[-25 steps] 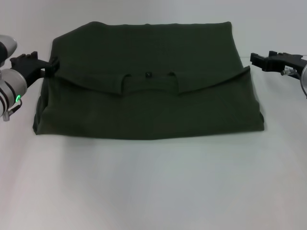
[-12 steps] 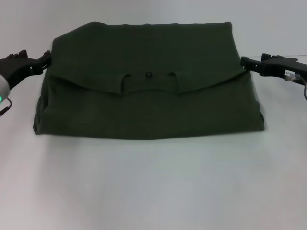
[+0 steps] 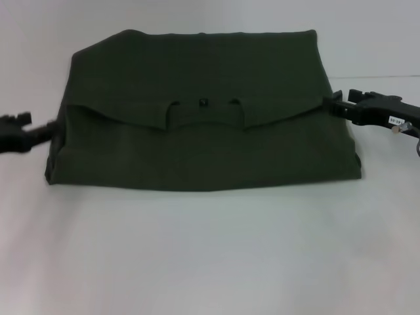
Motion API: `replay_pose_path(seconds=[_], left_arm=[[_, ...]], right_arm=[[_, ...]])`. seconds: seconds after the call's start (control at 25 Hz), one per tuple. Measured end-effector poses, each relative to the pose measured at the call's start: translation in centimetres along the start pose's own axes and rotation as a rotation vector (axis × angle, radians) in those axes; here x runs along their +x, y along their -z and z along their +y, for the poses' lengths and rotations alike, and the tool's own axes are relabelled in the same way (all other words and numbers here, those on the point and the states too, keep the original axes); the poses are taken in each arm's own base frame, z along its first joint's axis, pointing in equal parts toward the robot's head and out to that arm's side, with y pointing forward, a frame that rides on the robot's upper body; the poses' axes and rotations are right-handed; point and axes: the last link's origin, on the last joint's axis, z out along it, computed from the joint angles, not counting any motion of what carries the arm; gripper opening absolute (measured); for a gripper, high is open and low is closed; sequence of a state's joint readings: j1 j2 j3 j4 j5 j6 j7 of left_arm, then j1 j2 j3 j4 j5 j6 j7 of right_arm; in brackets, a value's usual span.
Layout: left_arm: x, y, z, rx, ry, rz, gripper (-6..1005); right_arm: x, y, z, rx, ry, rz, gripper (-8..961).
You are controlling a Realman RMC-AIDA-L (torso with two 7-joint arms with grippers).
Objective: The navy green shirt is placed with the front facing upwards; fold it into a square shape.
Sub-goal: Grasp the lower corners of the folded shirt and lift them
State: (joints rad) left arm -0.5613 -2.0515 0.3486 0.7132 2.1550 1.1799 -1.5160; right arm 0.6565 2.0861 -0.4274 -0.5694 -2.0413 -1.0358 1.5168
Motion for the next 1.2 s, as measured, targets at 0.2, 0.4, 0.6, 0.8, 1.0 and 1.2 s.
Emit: replay_pose_path(seconds=[0.2,0.4,0.6,0.8,1.0,1.2], left_arm=[[-1.4,0.7,0.4,-0.056,-0.076,-0.158,707],[-1.8,-0.2,1.1,-0.090,-0.121,-0.250,708],[-1.8,-1.1,1.5,-0.102,-0.136,-0.279,708],[-1.8,-1.7,1.2,-0.071,-0.141,-0.306,707],[-1.7,-1.9,0.7,-0.029,-0.138,-0.310,707],[-1.9,-2.0,0.8,-0.031,-0.140,-0.318,706]], right_arm=[[0.4,0.3,0.7,-0.053,0.007,-0.001,767],[0.8,1.1,1.7,-0.133,0.041,-0.035,766],[1.7,2.9,3.7,-0.292,0.140,-0.091,765],[2.3,4.7,5.6,-0.452,0.207,-0.131,765],[2.9,5.5,6.4,-0.517,0.236,-0.122,766],[3.2,5.7,6.9,-0.555,0.244,-0.105,765]])
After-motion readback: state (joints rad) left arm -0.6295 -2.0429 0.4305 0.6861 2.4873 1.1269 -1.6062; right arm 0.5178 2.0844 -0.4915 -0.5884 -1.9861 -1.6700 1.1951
